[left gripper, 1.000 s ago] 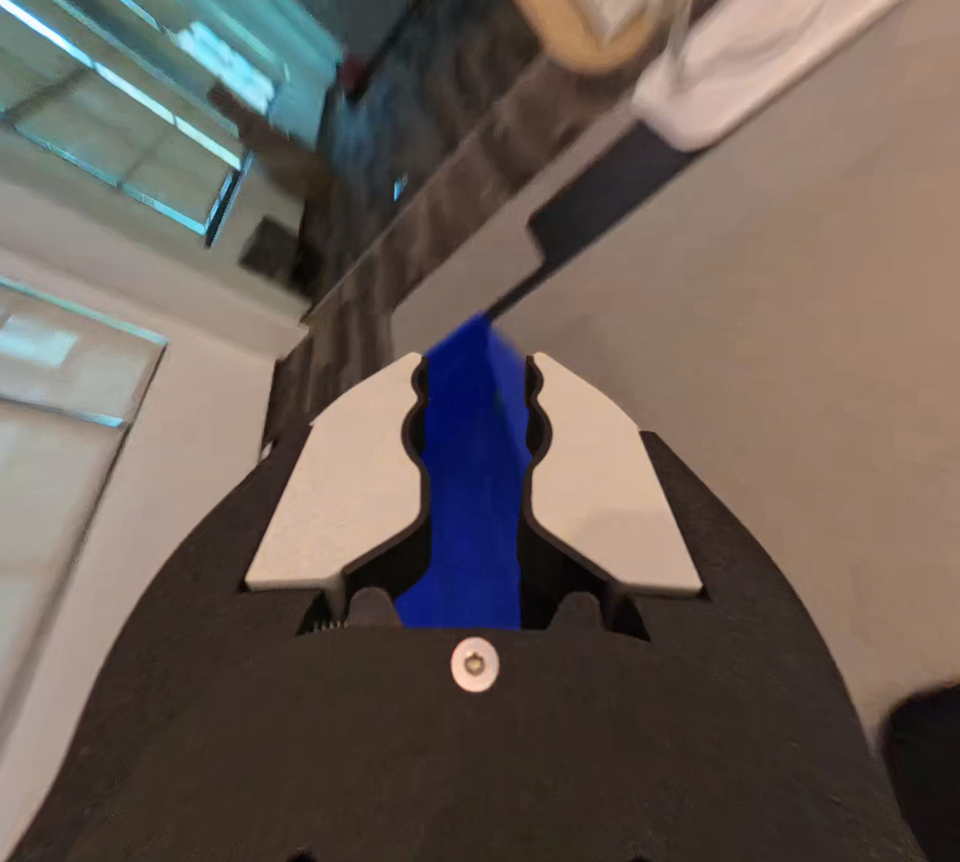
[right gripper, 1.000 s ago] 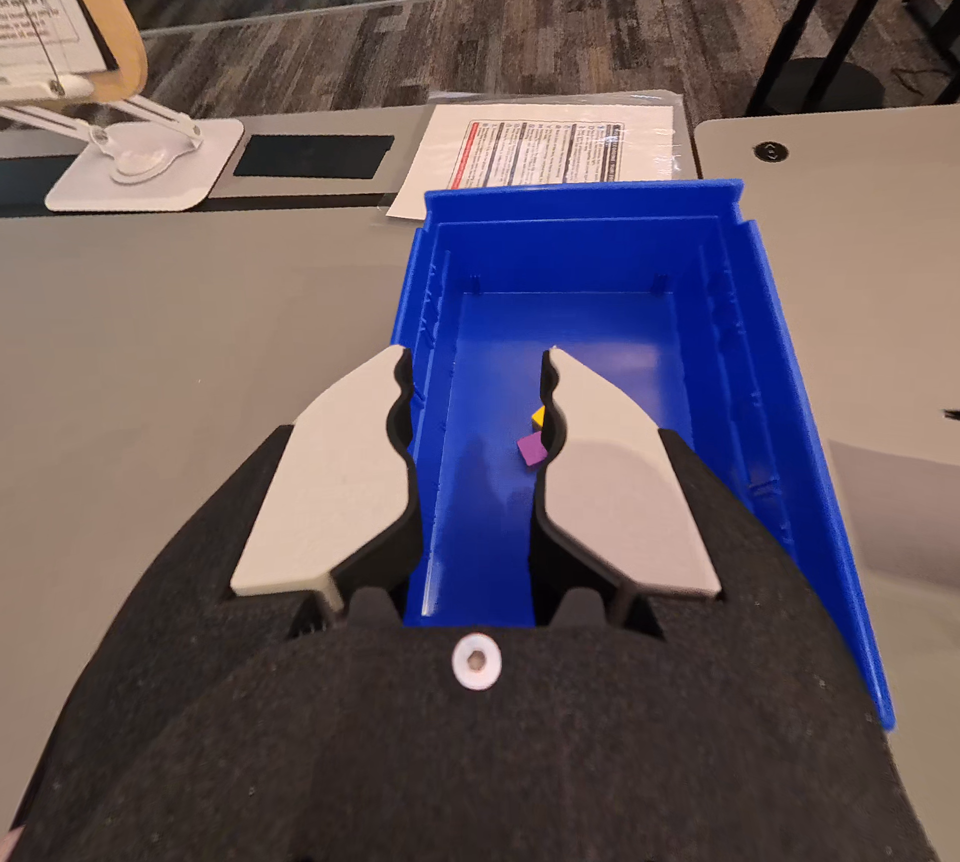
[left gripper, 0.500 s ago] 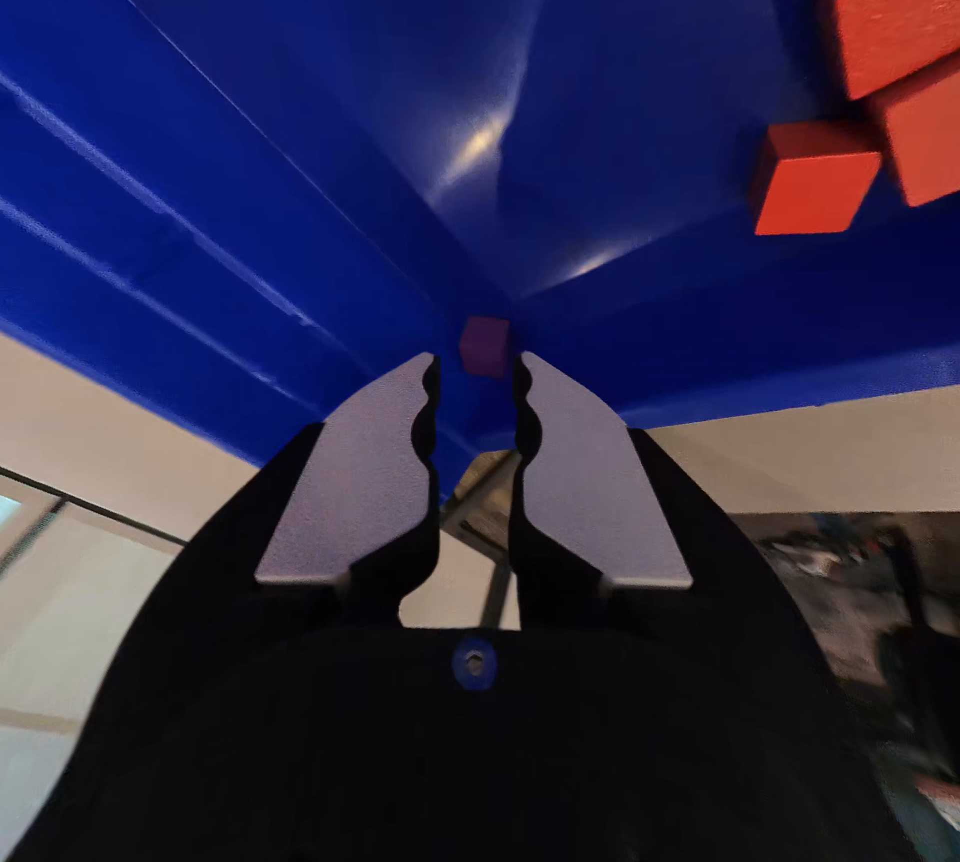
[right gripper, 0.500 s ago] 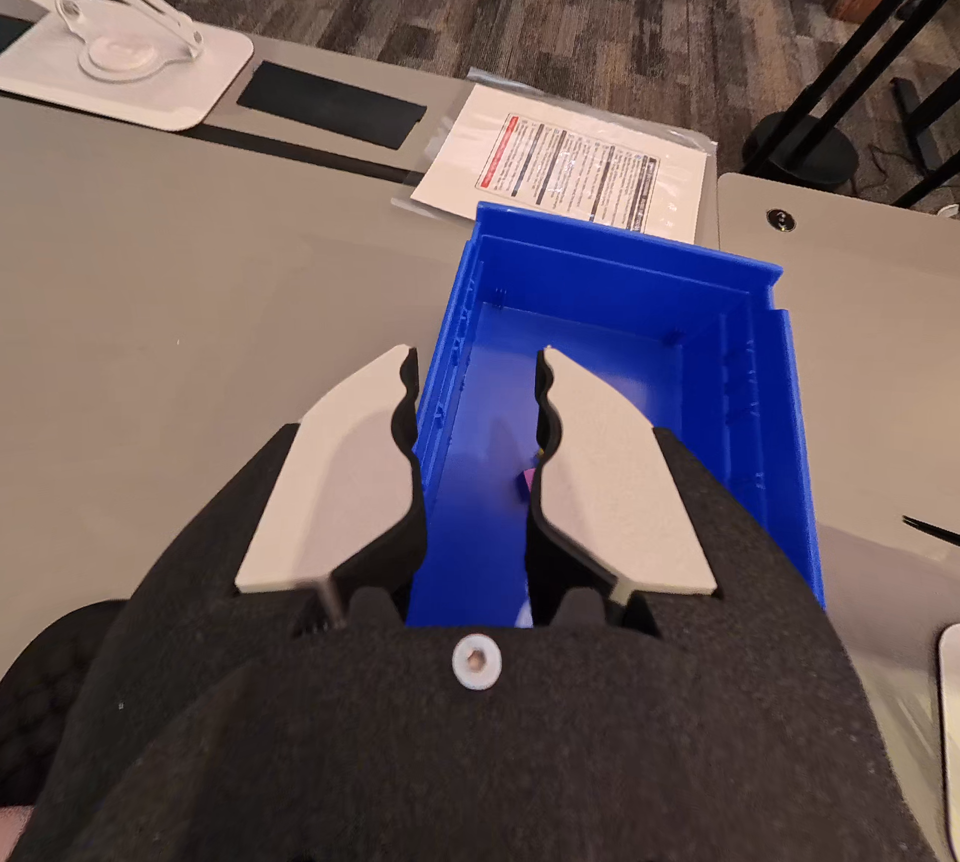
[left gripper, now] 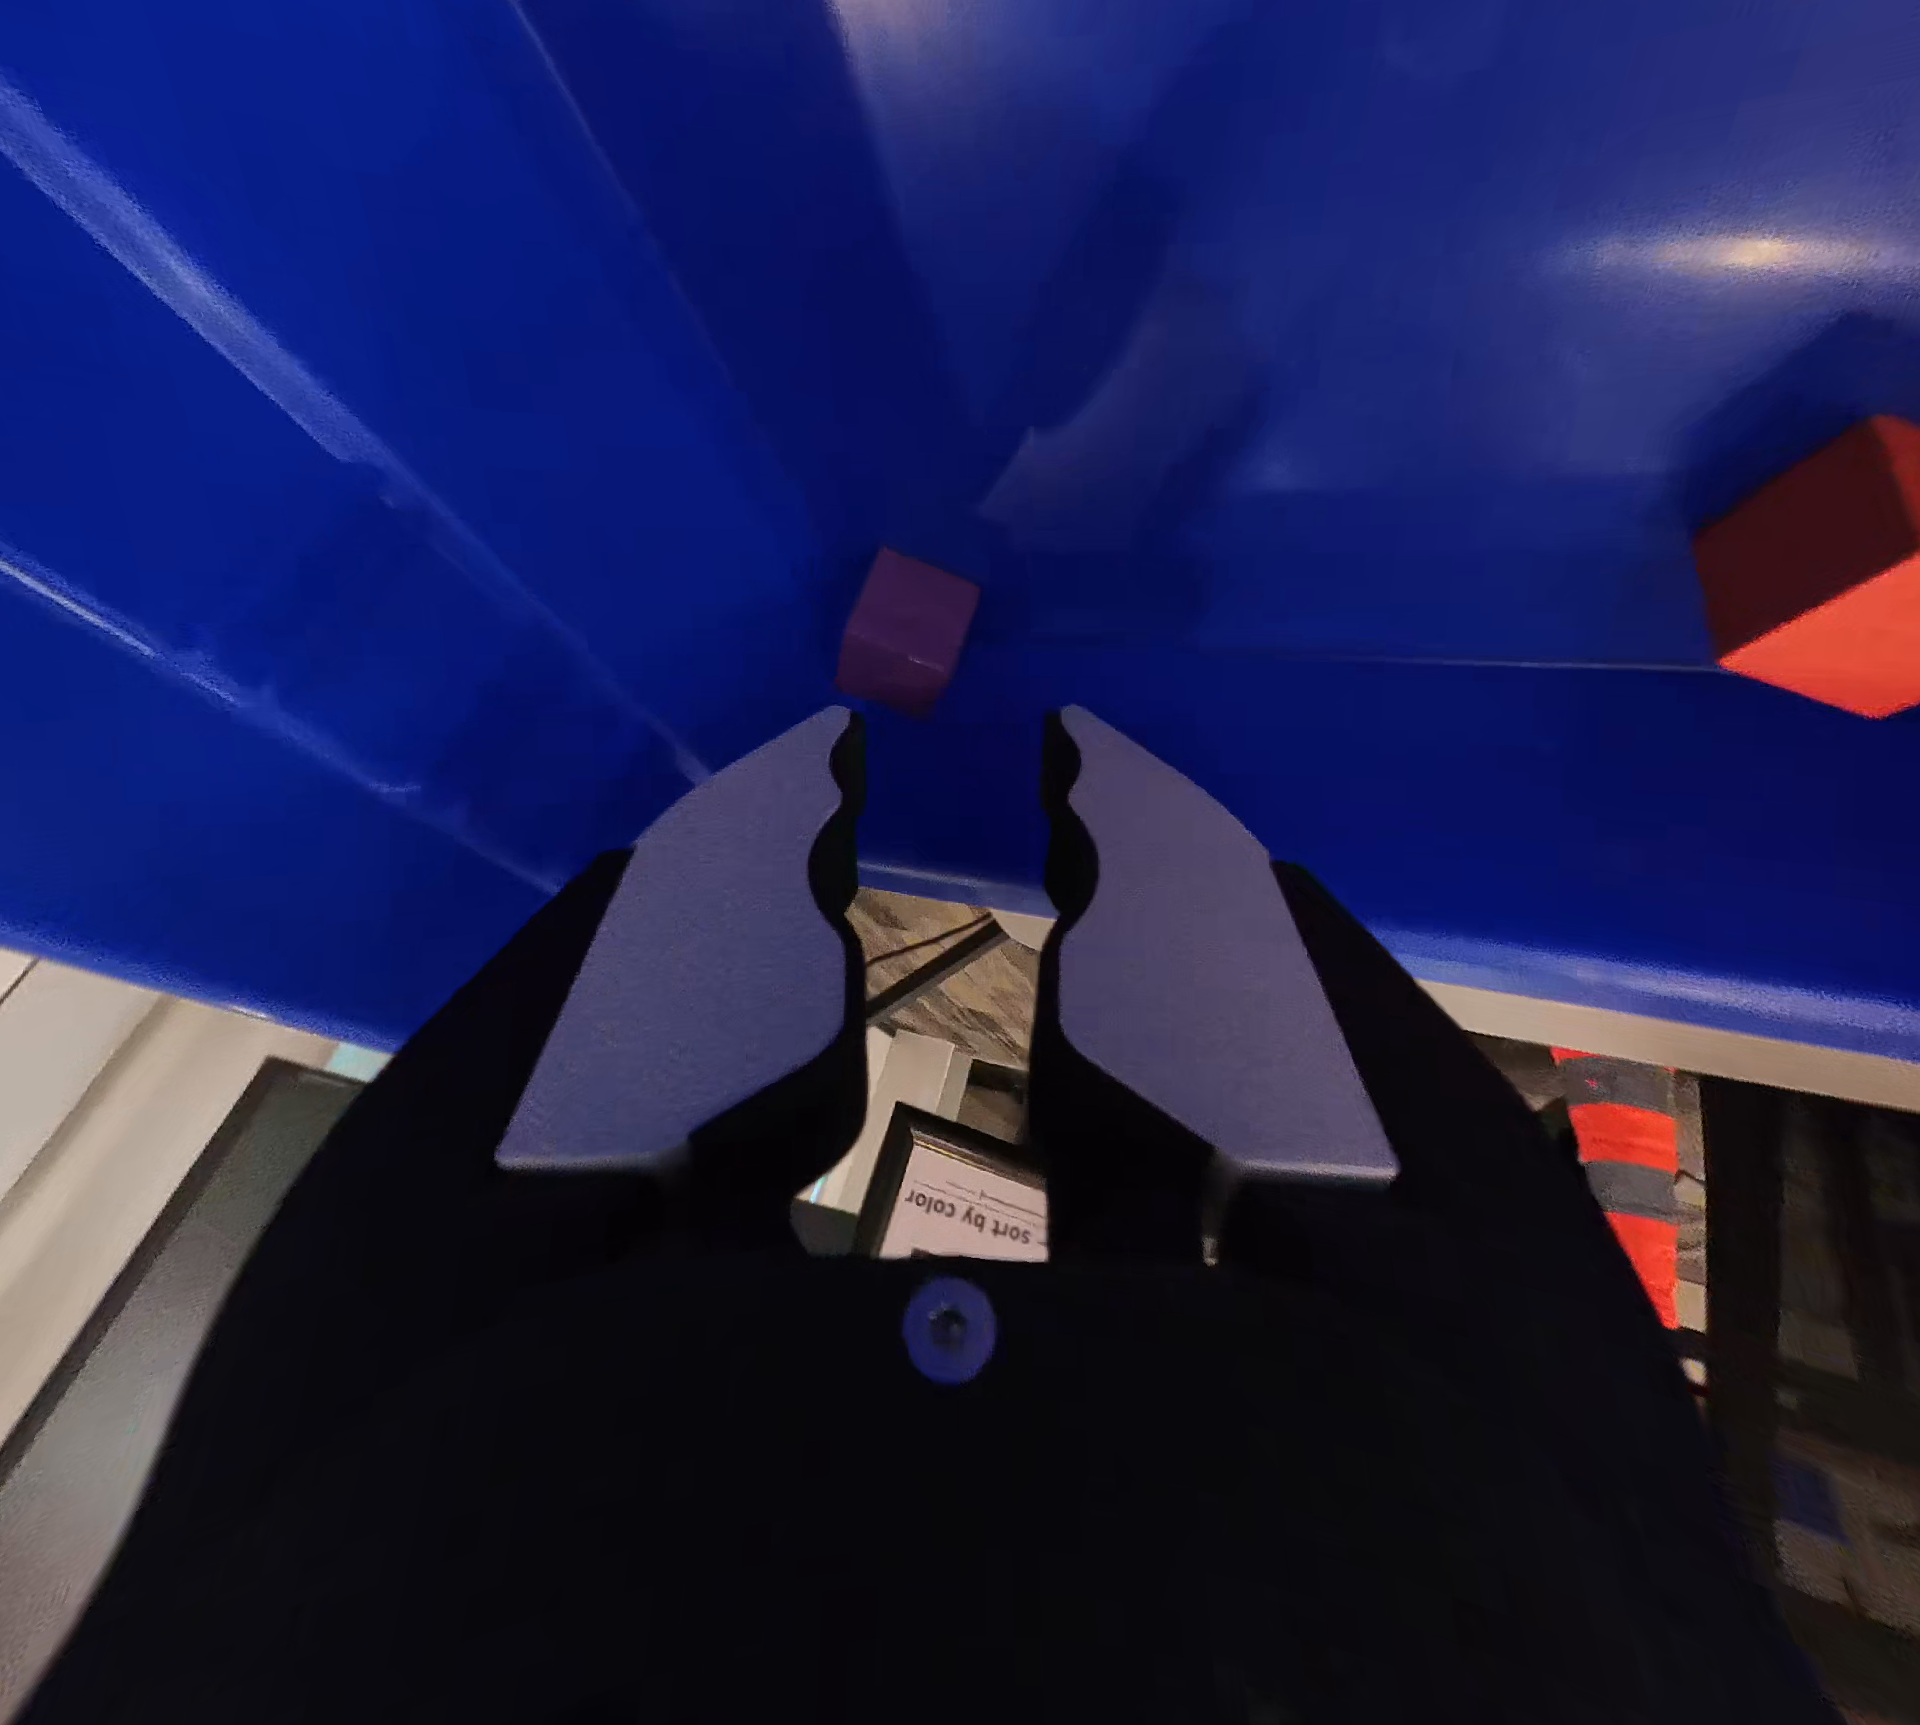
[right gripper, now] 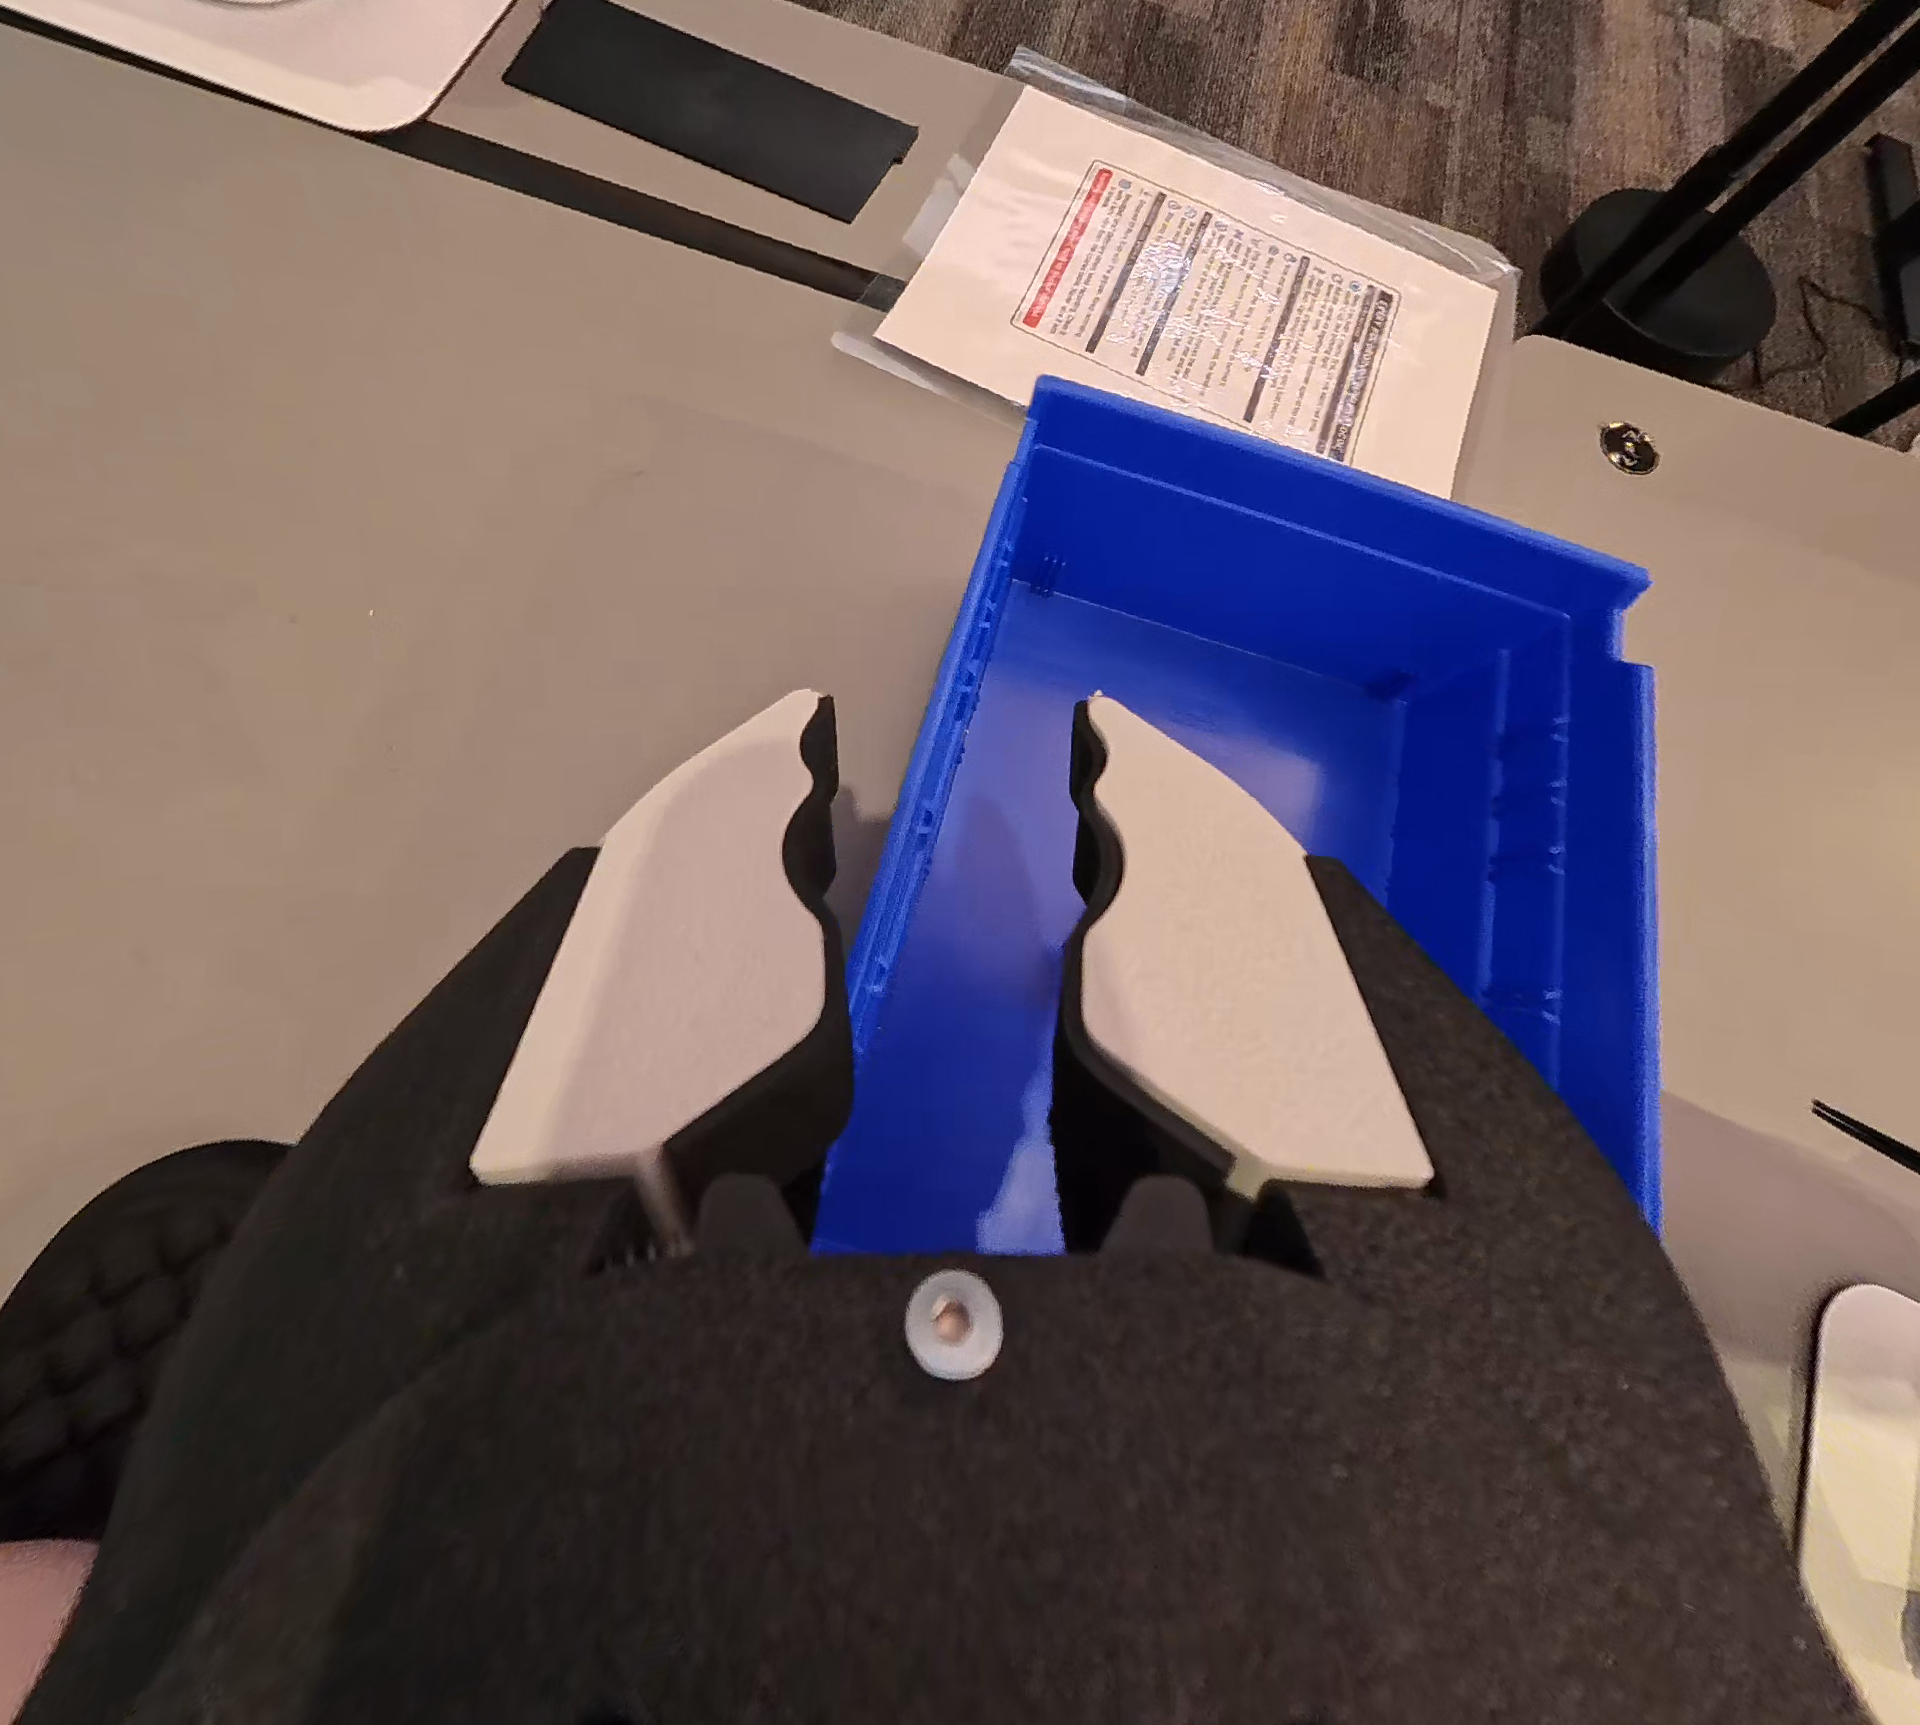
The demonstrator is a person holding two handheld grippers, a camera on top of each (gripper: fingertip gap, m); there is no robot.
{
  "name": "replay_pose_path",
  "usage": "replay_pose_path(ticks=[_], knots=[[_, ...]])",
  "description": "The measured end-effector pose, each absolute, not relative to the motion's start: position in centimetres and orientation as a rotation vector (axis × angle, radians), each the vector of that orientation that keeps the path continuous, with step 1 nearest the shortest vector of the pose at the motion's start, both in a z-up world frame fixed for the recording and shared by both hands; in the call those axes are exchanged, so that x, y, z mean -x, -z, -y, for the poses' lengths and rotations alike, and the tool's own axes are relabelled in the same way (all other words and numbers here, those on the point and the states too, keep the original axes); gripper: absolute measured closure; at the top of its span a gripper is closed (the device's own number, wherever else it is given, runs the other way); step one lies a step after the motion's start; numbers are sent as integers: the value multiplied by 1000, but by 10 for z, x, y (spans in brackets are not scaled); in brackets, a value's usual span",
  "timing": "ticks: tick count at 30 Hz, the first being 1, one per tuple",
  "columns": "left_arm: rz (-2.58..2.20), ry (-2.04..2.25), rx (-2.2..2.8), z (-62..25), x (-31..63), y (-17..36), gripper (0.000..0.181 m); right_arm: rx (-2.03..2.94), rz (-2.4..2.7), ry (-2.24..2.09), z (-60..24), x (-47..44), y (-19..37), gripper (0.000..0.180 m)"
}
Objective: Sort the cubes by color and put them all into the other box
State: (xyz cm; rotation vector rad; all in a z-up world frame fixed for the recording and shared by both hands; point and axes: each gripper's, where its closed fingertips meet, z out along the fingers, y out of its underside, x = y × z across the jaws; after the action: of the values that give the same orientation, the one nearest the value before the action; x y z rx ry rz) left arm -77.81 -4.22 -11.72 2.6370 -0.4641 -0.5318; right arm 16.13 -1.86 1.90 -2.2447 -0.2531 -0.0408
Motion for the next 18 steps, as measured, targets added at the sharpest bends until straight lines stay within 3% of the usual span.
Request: replay_pose_path(ticks=[18], knots=[[400,585,-2609,40,769,124,150,2303,336,20,18,-147,-8,137]])
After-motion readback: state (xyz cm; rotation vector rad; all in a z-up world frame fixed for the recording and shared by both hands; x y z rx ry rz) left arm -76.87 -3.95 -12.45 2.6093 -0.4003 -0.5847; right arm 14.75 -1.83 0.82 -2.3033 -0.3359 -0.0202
